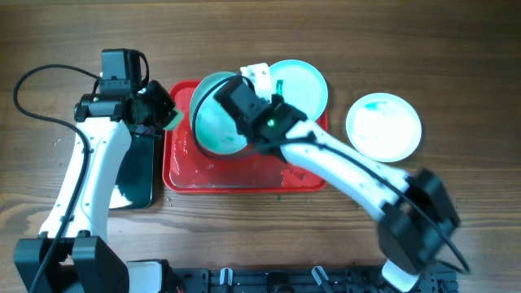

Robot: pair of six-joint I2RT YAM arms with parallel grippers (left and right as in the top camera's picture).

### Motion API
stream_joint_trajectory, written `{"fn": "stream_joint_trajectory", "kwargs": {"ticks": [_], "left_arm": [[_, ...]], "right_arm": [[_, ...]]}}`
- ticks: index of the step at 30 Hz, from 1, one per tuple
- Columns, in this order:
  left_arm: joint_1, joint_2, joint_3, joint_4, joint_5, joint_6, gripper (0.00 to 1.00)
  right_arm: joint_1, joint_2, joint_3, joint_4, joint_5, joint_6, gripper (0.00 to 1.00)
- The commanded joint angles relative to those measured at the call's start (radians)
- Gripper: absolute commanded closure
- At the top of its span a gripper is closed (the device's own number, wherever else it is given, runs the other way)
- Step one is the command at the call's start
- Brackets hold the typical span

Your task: Clean dirty plates on tray and stack at the side

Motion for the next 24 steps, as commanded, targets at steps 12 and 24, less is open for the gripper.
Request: {"fn": "stream_joint_trajectory", "kwargs": {"ticks": [12,24], "left_arm": [[0.003,0.003,0.001,0.002,-0.017,0.023,0.96],[0.003,0.003,0.001,0.013,-0.018,0.023,0.96]], "right_arm": [[-0.168,0.236,0.065,0.061,-0.614,-0.350,0.63],[-0.129,0.415,0.209,0.143,-0.616,-0.583,0.73]]}}
